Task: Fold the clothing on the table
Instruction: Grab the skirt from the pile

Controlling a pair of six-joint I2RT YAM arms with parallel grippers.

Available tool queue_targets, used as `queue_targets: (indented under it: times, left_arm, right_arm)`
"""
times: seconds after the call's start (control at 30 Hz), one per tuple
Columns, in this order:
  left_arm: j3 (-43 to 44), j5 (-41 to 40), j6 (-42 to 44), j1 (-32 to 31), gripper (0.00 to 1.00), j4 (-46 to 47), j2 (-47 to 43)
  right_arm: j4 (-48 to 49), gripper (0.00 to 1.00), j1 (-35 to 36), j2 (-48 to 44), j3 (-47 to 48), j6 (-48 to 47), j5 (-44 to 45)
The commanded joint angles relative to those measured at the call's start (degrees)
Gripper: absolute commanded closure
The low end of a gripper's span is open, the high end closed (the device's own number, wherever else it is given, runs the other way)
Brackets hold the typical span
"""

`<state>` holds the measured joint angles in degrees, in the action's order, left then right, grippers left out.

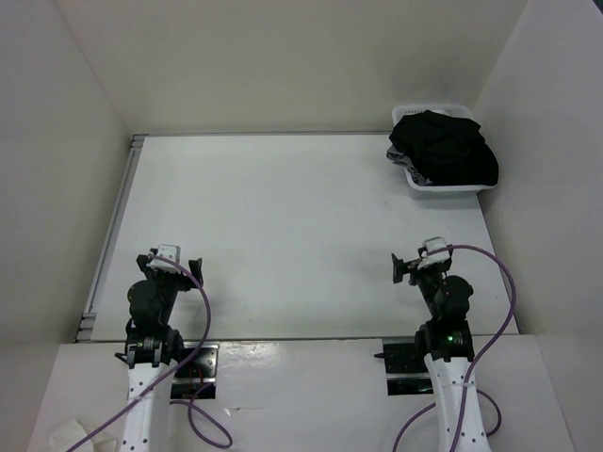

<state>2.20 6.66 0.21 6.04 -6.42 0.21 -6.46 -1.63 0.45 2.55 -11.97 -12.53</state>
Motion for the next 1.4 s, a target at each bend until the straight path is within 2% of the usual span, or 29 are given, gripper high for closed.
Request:
queue_targets:
  times: [0.0,0.17,0.33,0.43,0.53,0.57,0.67,0.7,0.73,0.8,0.87,0.9,1.07,1.27,1.37]
  left_arm:
    - [-1.76,-0.15,1.02,-0.24,0.00,1.41,-7.33]
    - [-1.76,-0.15,1.02,-0.24,0.00,1.41,-7.33]
    - [-1.76,-0.15,1.02,-0.24,0.00,1.41,-7.33]
    - [-1.76,-0.15,1.02,-0.24,0.00,1.41,-7.33]
    - [-1.76,-0.15,1.02,-0.24,0.00,1.41,-7.33]
    - [-1.76,-0.15,1.02,-0.24,0.00,1.41,-7.33]
    - [-1.76,-0.76,1.02,-0.24,0.00,1.41,-7.33]
    - [-1.76,-0.77,1.02,-0.24,0.00,1.41,-7.33]
    - [-1.76,-0.77,1.02,-0.24,0.00,1.41,-7.33]
    - [-1.76,-0.77,1.02,-0.77,0.00,1.41,-7.33]
    - [-1.76,-0.77,1.02,-0.77,0.00,1.41,-7.33]
    - [-1.76,-0.77,1.02,-0.77,0.00,1.41,-7.33]
    - [-1.76,-0.77,1.02,-0.77,0.00,1.41,-7.33]
    - [-1.76,-0.77,1.02,-0.77,0.00,1.41,-7.33]
    - [-1.76,-0.77,1.02,-0.77,0.00,1.41,-7.33]
  right_arm:
    - [1.88,0.01,-0.66,-4.84,2.11,-0.62,0.74]
    - [10.14,0.01,-0.66,-4.84,7.02,4.92,11.29]
    - [6.92,0.01,-0.66,-4.32,16.85,15.30,20.61]
    - [3.92,0.01,-0.66,-0.20,23.70,20.39,25.79]
    - [-0.04,0.01,-0.66,8.67,32.74,24.97,32.47]
    - [-2.57,0.01,-0.66,14.44,35.48,25.67,33.44]
    - [-8.63,0.01,-0.66,22.47,46.82,24.37,31.45]
    - [-9.79,0.01,-0.66,25.80,49.28,22.36,25.78]
    - [-11.02,0.01,-0.66,26.70,52.88,16.07,21.19]
    - [-13.91,0.01,-0.66,26.71,54.66,15.83,13.63]
    - [-14.72,0.01,-0.66,26.18,55.37,16.63,9.75]
    - [-17.51,0.01,-0.66,28.71,56.50,15.58,6.07]
    - [-18.50,0.01,-4.17,31.27,55.37,17.06,1.81]
    - [-22.80,0.01,-2.24,36.28,56.60,19.34,6.02]
    - [-25.44,0.01,-1.71,39.35,59.23,17.50,6.03]
